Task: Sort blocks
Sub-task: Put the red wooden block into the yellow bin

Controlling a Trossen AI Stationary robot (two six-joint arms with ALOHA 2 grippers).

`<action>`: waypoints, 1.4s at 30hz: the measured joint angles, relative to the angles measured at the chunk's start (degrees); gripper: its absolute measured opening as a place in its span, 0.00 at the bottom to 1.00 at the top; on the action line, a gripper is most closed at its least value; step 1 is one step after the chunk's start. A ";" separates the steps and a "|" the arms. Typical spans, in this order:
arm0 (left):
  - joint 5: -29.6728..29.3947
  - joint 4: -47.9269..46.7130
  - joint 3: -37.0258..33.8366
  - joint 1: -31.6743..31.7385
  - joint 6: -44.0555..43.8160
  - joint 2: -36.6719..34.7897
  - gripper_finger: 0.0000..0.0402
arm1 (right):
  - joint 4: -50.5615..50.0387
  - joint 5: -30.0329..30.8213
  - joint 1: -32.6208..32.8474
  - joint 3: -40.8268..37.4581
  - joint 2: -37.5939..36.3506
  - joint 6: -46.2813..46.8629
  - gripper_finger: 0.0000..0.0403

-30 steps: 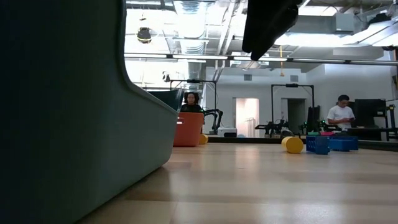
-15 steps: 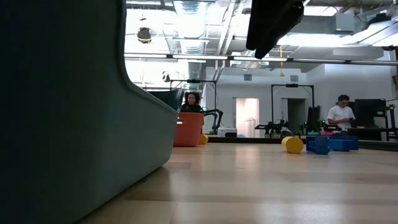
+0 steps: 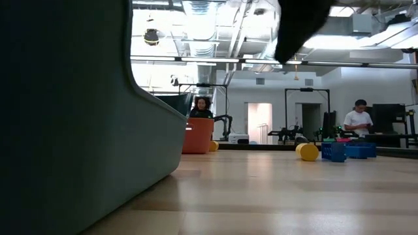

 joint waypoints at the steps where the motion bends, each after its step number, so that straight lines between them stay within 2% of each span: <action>1: 1.29 0.05 -0.07 1.56 0.99 -0.01 0.49 | 0.49 0.13 -0.05 -1.09 -0.45 0.49 0.67; 8: 5.50 -3.46 -0.09 9.90 7.48 1.67 0.49 | 8.77 0.40 0.49 -10.17 -5.88 1.21 0.63; 17: 9.36 -5.45 -0.12 14.00 14.56 12.01 0.49 | 13.83 1.64 0.65 -17.39 -12.38 1.17 0.61; 26: 9.30 -7.34 -0.11 15.09 21.39 18.24 0.49 | 16.35 1.73 0.45 -17.46 -12.52 -1.67 0.61; 33: 9.03 -8.04 0.72 15.09 23.98 19.61 0.49 | 16.78 1.72 0.13 -17.46 -12.52 -1.78 0.61; 42: 2.20 -6.44 0.72 16.39 30.16 19.55 0.49 | 18.52 1.72 0.13 -17.46 -12.52 -3.12 0.61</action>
